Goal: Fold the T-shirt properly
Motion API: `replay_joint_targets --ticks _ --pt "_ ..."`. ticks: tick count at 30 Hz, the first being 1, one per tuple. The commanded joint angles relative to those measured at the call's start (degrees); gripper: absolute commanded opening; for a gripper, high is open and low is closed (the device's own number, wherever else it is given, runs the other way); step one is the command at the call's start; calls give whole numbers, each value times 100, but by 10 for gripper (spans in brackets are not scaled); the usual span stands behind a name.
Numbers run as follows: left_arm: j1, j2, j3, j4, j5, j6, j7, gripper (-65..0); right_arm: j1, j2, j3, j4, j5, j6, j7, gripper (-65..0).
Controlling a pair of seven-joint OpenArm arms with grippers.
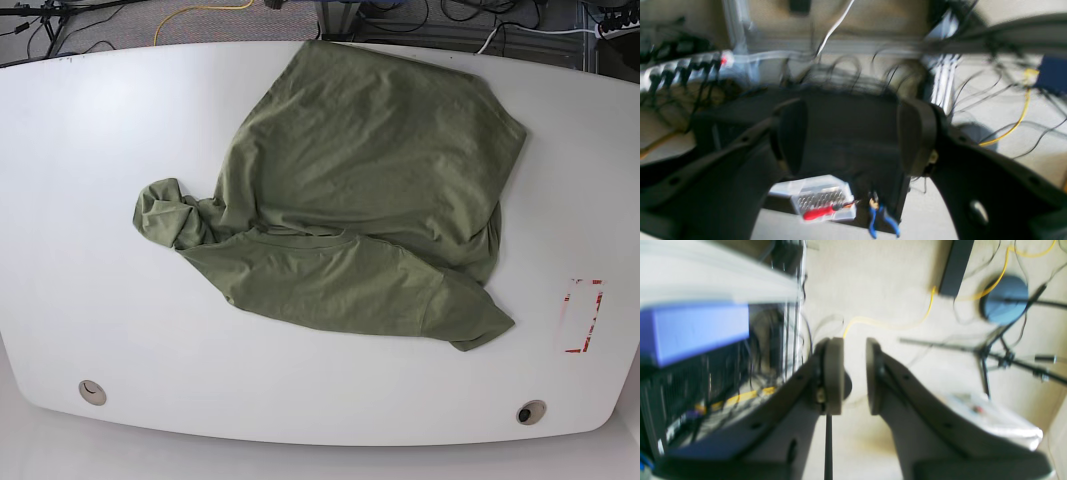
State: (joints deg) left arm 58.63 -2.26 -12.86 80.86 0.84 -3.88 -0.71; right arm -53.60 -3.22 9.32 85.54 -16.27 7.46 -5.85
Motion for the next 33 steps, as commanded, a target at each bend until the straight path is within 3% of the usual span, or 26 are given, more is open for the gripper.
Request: replay_joint_targets --ticks 1,4,10,33 --pt "229 -33 -29 316 34 -10 -99 -255 -231 -66 38 245 28 -34 -9 -481" --pt "460 -80 -54 669 57 5 -143 -255 -380 -108 57 349 16 2 -137 -397" --pt "706 -144 -58 1058 80 -8 -165 -253 -549 -132 57 554 26 -1 -128 -350" --pt "1082 -399 -382 2029 -383 19 -230 -237 -1232 -261 22 1855 61 93 -8 -366"
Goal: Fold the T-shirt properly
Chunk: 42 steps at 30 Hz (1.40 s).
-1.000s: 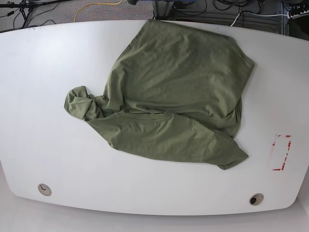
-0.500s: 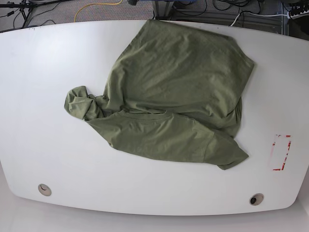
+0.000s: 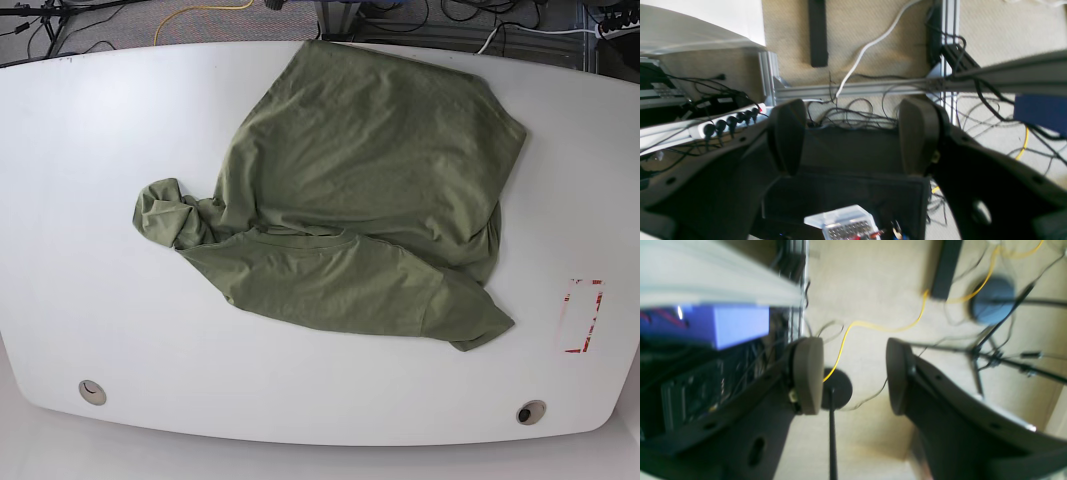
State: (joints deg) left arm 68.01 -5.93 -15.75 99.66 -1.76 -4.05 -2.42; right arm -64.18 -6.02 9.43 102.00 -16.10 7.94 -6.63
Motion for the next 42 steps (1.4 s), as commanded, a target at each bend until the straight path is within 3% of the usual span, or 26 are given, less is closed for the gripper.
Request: replay_joint_targets --ticks 1,11,21,29,42 --pt "144 -35 -136 187 -171 35 -52 -237 -183 23 8 262 45 57 69 -368" --pt "233 -114 -563 617 -834 -70 -44 -237 -386 68 32 782 12 46 140 -372" --pt "172 -139 -1154 1000 -1003 -7 -156 -235 -292 85 52 906 5 -3 232 -365" --pt "-188 -118 -1634 1213 -1035 -83 -182 -239 278 106 59 901 3 32 114 -365" --pt "-356 -115 -1883 1273 -1318 -53 -162 -239 485 111 62 1226 9 18 96 -367"
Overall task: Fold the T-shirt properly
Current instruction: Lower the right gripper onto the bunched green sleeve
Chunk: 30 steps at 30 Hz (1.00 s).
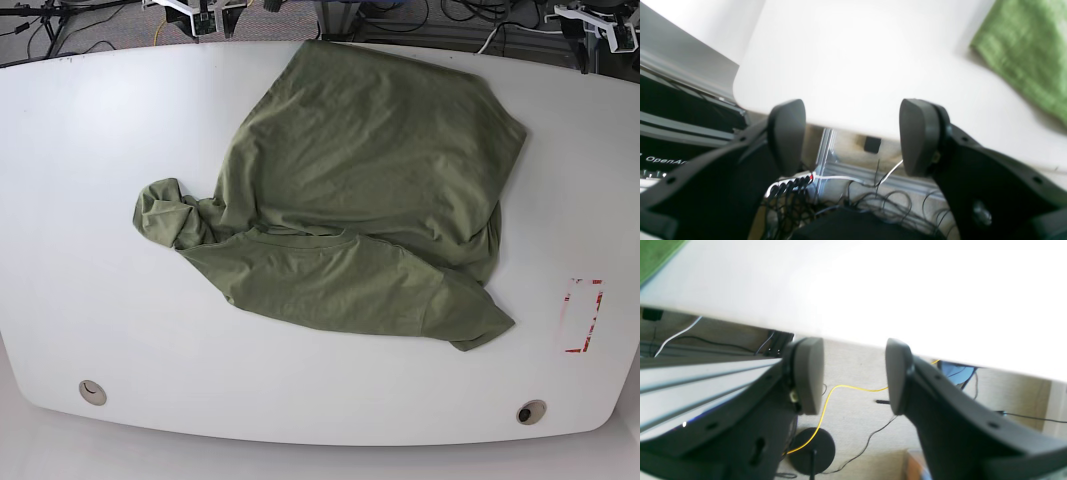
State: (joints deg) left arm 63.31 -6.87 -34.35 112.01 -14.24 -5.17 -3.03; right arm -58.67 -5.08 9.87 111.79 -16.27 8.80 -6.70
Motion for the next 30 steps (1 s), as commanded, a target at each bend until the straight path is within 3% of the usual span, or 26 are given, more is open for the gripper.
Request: replay_joint_targets --ticks 1,9,30 --pt "110 -21 -10 46 -78 63 -100 -239 -56 18 22 271 24 -64 100 -367" --pt "53 -27 147 53 -91 51 -104 -241 42 29 23 436 29 -58 69 -364" --pt "-430 80 50 -6 78 69 -63 -232 1529 58 -357 264 66 -48 -220 -362"
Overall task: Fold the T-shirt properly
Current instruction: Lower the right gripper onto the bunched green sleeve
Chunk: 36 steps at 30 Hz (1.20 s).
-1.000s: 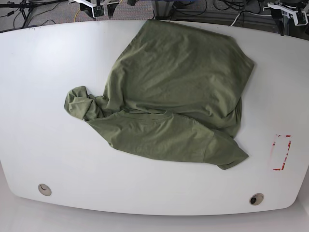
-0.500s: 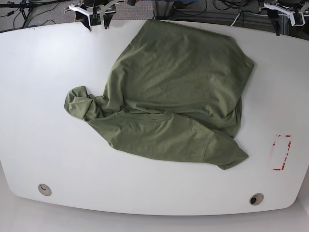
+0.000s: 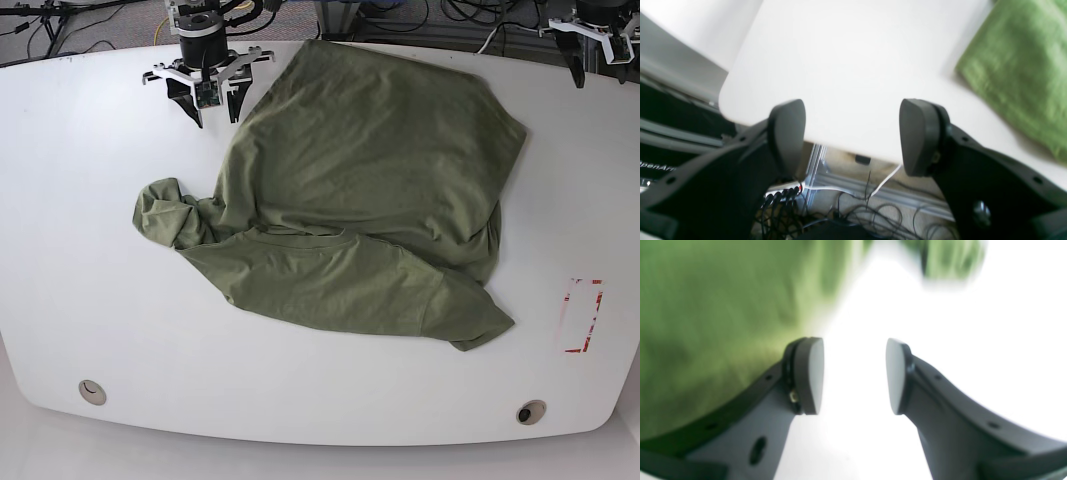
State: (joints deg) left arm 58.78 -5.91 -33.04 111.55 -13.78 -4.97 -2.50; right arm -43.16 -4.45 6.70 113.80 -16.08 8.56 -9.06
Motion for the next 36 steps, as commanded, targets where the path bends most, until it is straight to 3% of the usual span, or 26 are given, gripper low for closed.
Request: replay_joint_targets --ticks 1,11,17,36 --pt "-15 -14 -91 31 40 48 -117 -230 10 -11 -65 60 50 -20 10 -362" --pt "-134 -12 -115 81 39 44 -139 -226 621 -76 -274 75 56 142 -301 -359" --pt "-103 -23 -99 191 16 31 -94 -236 1120 -182 -369 64 86 343 -780 -357" --pt "-116 -116 -72 163 37 -23 -54 -237 1813 -98 -794 -141 127 316 -1388 -341"
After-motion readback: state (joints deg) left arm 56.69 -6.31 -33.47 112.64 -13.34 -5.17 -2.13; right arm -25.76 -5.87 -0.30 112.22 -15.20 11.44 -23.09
